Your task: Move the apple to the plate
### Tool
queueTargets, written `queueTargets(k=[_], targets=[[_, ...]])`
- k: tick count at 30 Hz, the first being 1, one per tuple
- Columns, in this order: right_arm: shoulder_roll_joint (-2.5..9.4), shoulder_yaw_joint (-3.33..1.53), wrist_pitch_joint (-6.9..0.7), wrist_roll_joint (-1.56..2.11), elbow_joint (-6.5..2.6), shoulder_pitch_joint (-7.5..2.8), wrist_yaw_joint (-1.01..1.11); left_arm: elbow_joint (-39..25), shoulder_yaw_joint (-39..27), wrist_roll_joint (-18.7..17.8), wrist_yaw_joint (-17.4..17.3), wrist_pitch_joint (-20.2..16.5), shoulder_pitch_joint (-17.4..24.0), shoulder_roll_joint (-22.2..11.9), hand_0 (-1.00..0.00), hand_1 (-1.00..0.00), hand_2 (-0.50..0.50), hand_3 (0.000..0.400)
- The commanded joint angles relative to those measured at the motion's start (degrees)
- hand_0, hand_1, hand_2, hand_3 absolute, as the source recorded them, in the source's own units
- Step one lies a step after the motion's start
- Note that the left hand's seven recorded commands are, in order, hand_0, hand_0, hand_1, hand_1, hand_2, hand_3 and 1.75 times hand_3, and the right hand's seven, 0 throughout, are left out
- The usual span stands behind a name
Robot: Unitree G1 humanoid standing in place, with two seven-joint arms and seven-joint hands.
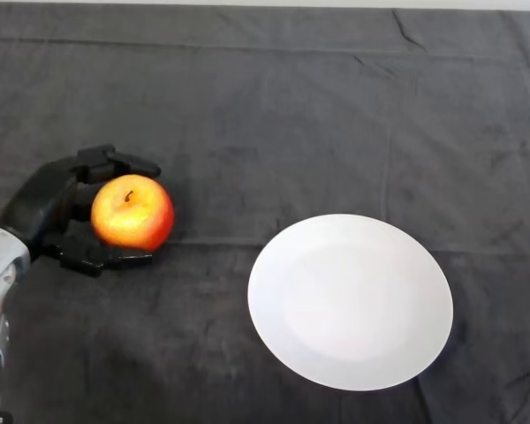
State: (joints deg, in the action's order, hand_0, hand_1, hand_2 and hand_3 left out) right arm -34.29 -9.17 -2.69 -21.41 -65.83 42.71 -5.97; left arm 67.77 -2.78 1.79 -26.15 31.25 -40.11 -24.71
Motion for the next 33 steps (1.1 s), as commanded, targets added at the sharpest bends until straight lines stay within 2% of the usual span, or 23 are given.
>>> queueTargets(k=[1,3,4,5,14,21,33], targets=[[-0.43,0.49,0.01,0.39,-0.91,-1.07,0.12,-1.72,1.23,1.92,0.72,0.12,-3.20,0.35,-1.00,-0.92,-0.04,0.400],[-0.43,0.49,0.01,0.39,-0.91,-1.08,0.12,-2.50,1.46,2.10,1.37,0.55,-3.54,0.98,-1.00,-0.93,-0.04,0.400],[-0.43,0.49,0.00,0.39,-0.90,-1.08,0.12,-2.86,1.58,2.20,1.68,0.75,-3.66,1.29,-1.00,-0.99,-0.01,0.400],[-0.44,0.49,0.00,0.39,-0.89,-1.08,0.12,-3.32,1.77,2.35,2.10,0.95,-3.77,1.72,-1.00,-1.00,0.00,0.400],[-0.44,0.50,-0.03,0.40,-0.79,-1.15,0.13,-8.76,4.31,4.05,5.57,1.92,-3.64,6.00,-1.00,-1.00,0.00,0.400],[-0.44,0.52,-0.09,0.42,-0.63,-1.23,0.14,-12.88,6.81,4.96,6.56,2.69,-2.30,8.31,-1.00,-1.00,0.00,0.400],[-0.46,0.56,-0.22,0.47,-0.29,-1.41,0.18,-19.77,13.43,6.15,8.70,0.85,-0.21,11.87,-1.00,-1.00,0.00,0.400]])
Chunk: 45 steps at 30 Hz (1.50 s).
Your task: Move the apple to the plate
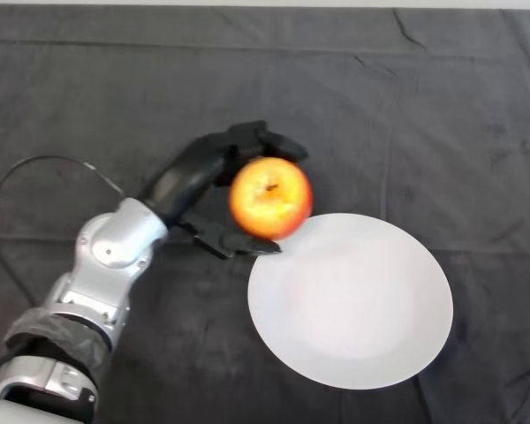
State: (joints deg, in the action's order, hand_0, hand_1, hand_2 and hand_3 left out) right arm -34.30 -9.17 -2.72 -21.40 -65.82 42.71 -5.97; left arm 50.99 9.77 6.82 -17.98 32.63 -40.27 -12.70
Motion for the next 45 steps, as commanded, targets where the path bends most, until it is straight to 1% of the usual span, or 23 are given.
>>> queueTargets(k=[1,8,16,22,27,36,42,43,44,45], targets=[[-0.45,0.56,-0.20,0.47,-0.27,-1.42,0.19,-3.57,1.61,1.10,0.71,-0.78,0.13,0.07,-1.00,-1.00,0.00,0.400],[-0.46,0.59,-0.30,0.50,-0.05,-1.54,0.22,-6.16,6.98,0.48,2.00,-1.63,1.20,0.84,-1.00,-1.00,0.00,0.400],[-0.47,0.62,-0.39,0.52,0.14,-1.63,0.25,-5.99,13.05,-0.45,3.75,-1.76,1.37,1.35,-1.00,-1.00,0.00,0.400],[-0.47,0.63,-0.44,0.52,0.22,-1.65,0.27,-4.43,17.86,-1.30,5.25,-1.69,0.91,1.86,-1.00,-1.00,0.00,0.400],[-0.47,0.63,-0.46,0.52,0.22,-1.65,0.28,-2.53,21.13,-2.25,5.68,-1.24,0.31,1.83,-1.00,-1.00,0.00,0.400],[-0.47,0.63,-0.46,0.50,0.14,-1.59,0.29,1.16,25.55,-2.99,6.39,-0.54,-0.57,1.96,-1.00,-1.00,0.00,0.400],[-0.46,0.62,-0.43,0.48,0.04,-1.53,0.28,3.26,27.83,-3.45,6.47,-0.70,-1.53,2.05,-1.00,-1.00,0.00,0.400],[-0.46,0.62,-0.42,0.47,0.02,-1.53,0.28,3.51,28.05,-3.54,6.39,-0.71,-1.70,2.01,-1.00,-0.96,-0.02,0.400],[-0.46,0.61,-0.42,0.47,0.00,-1.52,0.28,3.75,28.25,-3.61,6.33,-0.69,-1.83,1.95,-0.89,-0.91,0.01,0.364],[-0.46,0.61,-0.41,0.47,-0.02,-1.50,0.28,4.05,28.49,-3.68,6.27,-0.64,-1.97,1.86,-0.54,-0.74,0.10,0.295]])
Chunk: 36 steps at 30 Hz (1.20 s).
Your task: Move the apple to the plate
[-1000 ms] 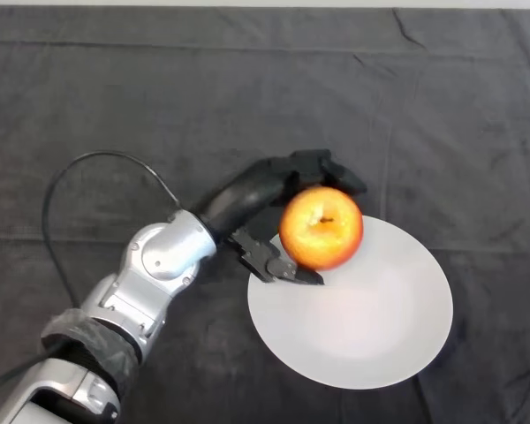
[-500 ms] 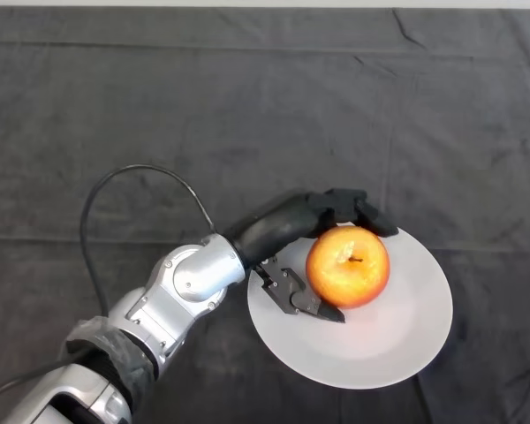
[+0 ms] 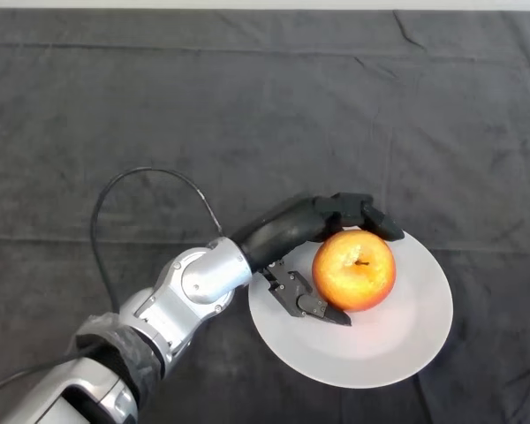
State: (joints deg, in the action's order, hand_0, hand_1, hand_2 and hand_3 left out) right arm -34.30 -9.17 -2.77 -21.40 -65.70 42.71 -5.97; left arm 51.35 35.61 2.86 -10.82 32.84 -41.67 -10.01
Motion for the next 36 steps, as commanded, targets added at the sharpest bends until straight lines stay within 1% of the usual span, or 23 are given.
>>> queueTargets(k=[1,2,3,16,24,36], targets=[[-0.46,0.61,-0.35,0.46,-0.15,-1.49,0.27,3.91,2.82,0.26,-0.91,-0.78,-0.64,-0.91,0.00,-0.21,0.10,0.083],[-0.46,0.60,-0.35,0.46,-0.17,-1.48,0.27,4.13,2.97,0.24,-0.91,-0.69,-0.70,-0.99,0.00,-0.01,0.00,0.003],[-0.46,0.60,-0.34,0.45,-0.20,-1.47,0.27,4.41,3.15,0.24,-0.89,-0.57,-0.77,-1.08,0.00,0.00,0.00,0.000],[-0.44,0.58,-0.24,0.42,-0.43,-1.35,0.24,5.73,3.42,-0.01,-0.71,-0.65,-2.34,-1.79,0.00,0.00,0.00,0.000],[-0.44,0.57,-0.20,0.40,-0.51,-1.32,0.22,2.38,0.57,-1.10,-1.89,-0.49,-2.80,-4.72,0.00,0.00,0.00,0.000],[-0.44,0.57,-0.18,0.41,-0.48,-1.35,0.21,-1.94,-4.87,-1.88,-1.08,1.72,-1.39,-8.30,0.00,0.00,0.00,0.000]])
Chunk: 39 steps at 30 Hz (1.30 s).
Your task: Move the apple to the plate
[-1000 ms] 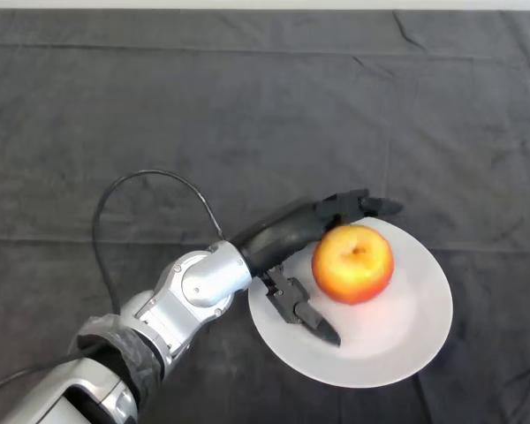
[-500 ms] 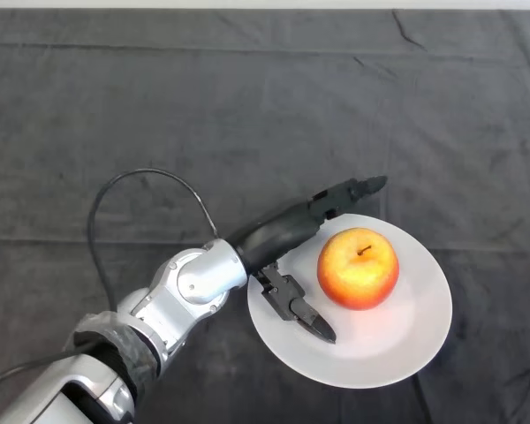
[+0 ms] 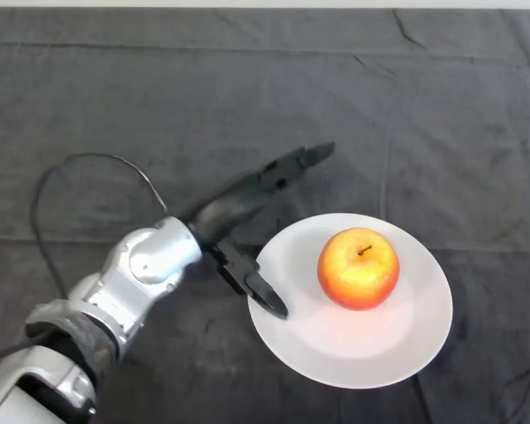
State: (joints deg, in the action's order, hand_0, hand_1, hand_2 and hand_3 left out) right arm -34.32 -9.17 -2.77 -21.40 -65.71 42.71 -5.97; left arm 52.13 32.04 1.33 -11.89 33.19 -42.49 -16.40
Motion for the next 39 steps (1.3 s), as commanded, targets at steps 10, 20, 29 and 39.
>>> queueTargets(k=[10,20,29,39], targets=[[-0.42,0.58,-0.20,0.43,-0.39,-1.39,0.22,-3.38,-7.10,-2.24,-1.56,4.26,0.96,-6.28,0.00,0.00,0.00,0.000],[-0.43,0.59,-0.20,0.43,-0.40,-1.38,0.22,1.40,-13.43,-4.27,-3.55,8.18,1.45,-10.83,0.00,0.00,0.00,0.000],[-0.42,0.57,-0.16,0.41,-0.51,-1.32,0.22,5.75,-18.58,-5.63,-4.10,9.28,0.55,-13.73,0.00,0.00,0.00,0.000],[-0.42,0.55,-0.10,0.38,-0.69,-1.22,0.20,9.88,-24.56,-7.69,-4.25,11.32,0.84,-17.23,0.00,0.00,0.00,0.000]])
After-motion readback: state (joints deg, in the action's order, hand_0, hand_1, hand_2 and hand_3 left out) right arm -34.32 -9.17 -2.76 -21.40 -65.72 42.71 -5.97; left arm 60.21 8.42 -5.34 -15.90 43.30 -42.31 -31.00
